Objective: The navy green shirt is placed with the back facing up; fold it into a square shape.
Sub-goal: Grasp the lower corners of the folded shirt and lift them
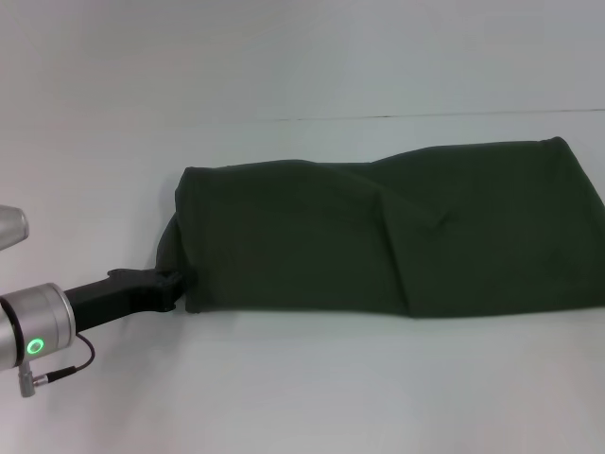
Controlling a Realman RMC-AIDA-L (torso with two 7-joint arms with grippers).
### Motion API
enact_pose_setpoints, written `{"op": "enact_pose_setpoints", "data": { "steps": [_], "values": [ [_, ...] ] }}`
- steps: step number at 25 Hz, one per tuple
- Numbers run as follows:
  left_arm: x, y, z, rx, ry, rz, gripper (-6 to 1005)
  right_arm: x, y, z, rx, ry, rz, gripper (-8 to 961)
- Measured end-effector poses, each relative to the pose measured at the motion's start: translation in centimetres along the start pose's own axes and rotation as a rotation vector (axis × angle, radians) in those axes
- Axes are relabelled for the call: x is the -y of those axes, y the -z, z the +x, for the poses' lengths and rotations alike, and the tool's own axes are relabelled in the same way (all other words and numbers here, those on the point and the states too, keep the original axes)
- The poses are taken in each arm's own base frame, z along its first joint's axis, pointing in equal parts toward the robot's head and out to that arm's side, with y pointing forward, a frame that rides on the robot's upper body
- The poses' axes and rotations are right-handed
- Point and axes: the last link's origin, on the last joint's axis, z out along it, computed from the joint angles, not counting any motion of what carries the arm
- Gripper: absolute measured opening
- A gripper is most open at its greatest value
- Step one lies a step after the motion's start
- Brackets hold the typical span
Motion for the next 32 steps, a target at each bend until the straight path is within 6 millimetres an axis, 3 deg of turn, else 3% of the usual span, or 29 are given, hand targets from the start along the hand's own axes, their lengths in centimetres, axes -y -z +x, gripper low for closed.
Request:
{"op": "enact_pose_setpoints", "data": {
  "steps": [9, 22, 25, 32],
  "values": [
    [-0.2, -0.2, 0.2, -0.002, -0.003, -0.004, 3, 0.0, -2.5, 0.7, -0.041, 0.007, 0.044, 623],
    [-0.2, -0.4, 0.3, 0.000, -0.008, -0.003, 2, -0.2, -3.0, 0.5, -0.028, 0.013, 0.048, 602],
    [-0.2, -0.4, 0.3, 0.000, -0.009, -0.001, 3, -0.1, -2.9, 0.4, -0.025, 0.015, 0.050, 349],
    [0.0, -0.3, 0.4, -0.001, -0.011, 0.001, 3, 0.0, -2.7, 0.4, -0.021, 0.018, 0.054, 87]
  ]
}}
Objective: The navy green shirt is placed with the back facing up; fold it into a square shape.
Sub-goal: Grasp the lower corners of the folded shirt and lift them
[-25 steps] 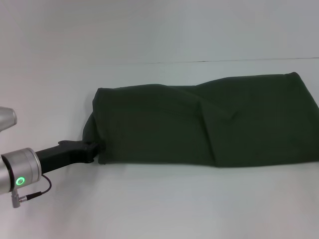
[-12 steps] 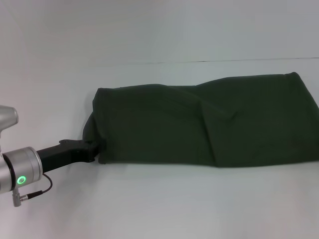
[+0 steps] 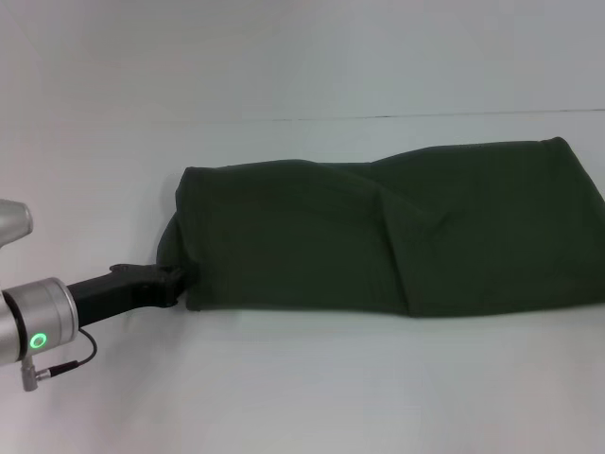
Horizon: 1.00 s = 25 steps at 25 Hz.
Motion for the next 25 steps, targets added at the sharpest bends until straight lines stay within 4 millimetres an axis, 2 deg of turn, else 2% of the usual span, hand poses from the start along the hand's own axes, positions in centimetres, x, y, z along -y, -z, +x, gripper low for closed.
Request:
{"op": "enact_pose_setpoints", "data": {
  "steps": [3, 25],
  "values": [
    [0.1, 0.2, 0.0, 0.001, 0.000, 0.002, 3, 0.1, 0.1, 0.0, 0.005, 0.004, 0.002, 11],
    [2.0, 2.8, -0.1, 0.016, -0.010, 0.020, 3, 1.3, 1.5, 0.4, 0.021, -0.012, 0.019, 10]
  ]
}}
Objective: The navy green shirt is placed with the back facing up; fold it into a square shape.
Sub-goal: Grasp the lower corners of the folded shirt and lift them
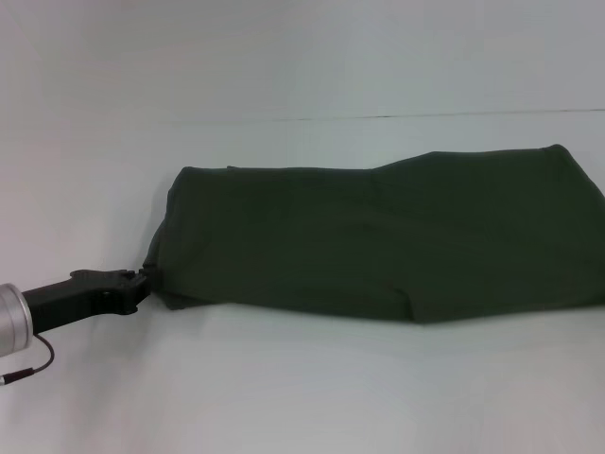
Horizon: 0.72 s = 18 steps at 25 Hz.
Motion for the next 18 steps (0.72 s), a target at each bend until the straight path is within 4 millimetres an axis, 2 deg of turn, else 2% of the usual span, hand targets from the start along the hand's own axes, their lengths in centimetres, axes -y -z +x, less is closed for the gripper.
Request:
{"op": "enact_pose_setpoints", "data": {
  "steps": [11, 18],
  "values": [
    [0.2, 0.7, -0.1, 0.023, -0.019, -0.012, 2, 0.6, 0.6, 0.2, -0.002, -0.007, 0.012, 10],
    [-0.3, 1.9, 0.1, 0.015, -0.042, -0.066, 2, 0.4, 1.1, 0.6, 0.000, 0.008, -0.024, 10]
  ]
}}
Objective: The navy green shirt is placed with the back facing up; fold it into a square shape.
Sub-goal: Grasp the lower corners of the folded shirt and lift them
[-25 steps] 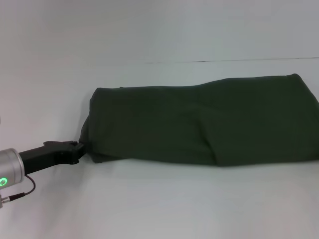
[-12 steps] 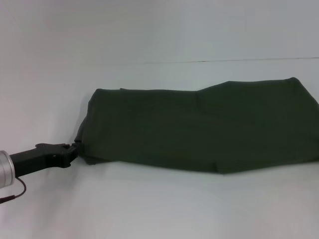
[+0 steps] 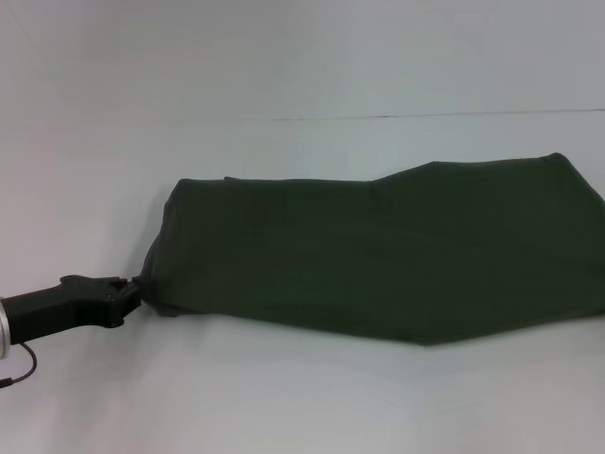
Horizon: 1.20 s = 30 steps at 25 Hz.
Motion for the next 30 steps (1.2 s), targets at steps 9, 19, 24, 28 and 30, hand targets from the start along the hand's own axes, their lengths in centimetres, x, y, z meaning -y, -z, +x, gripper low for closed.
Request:
{"op": "enact_pose_setpoints", "data": {
  "steps": [9, 19, 24, 28, 30],
  "values": [
    [0.4, 0.7, -0.1, -0.025, 0.023, 0.022, 3, 0.1, 0.7, 0.4, 0.010, -0.006, -0.025, 15],
    [0.1, 1.6, -0.2, -0.032, 0.027, -0.018, 2, 0.1, 0.8, 0.5, 0.008, 0.000, -0.029, 33],
    [-0.4, 1.7, -0.4, -0.022, 0.020, -0.061, 3, 0.0, 0.7, 0.5, 0.009, 0.004, -0.032, 43],
    [-0.6, 1.8, -0.5, -0.010, 0.019, -0.076, 39, -0.3, 0.7, 0.6, 0.003, 0.011, -0.052, 50],
    [-0.6, 1.8, -0.5, -0.014, 0.023, -0.076, 110, -0.7, 0.9, 0.6, -0.003, 0.029, -0.076, 54]
  ]
}}
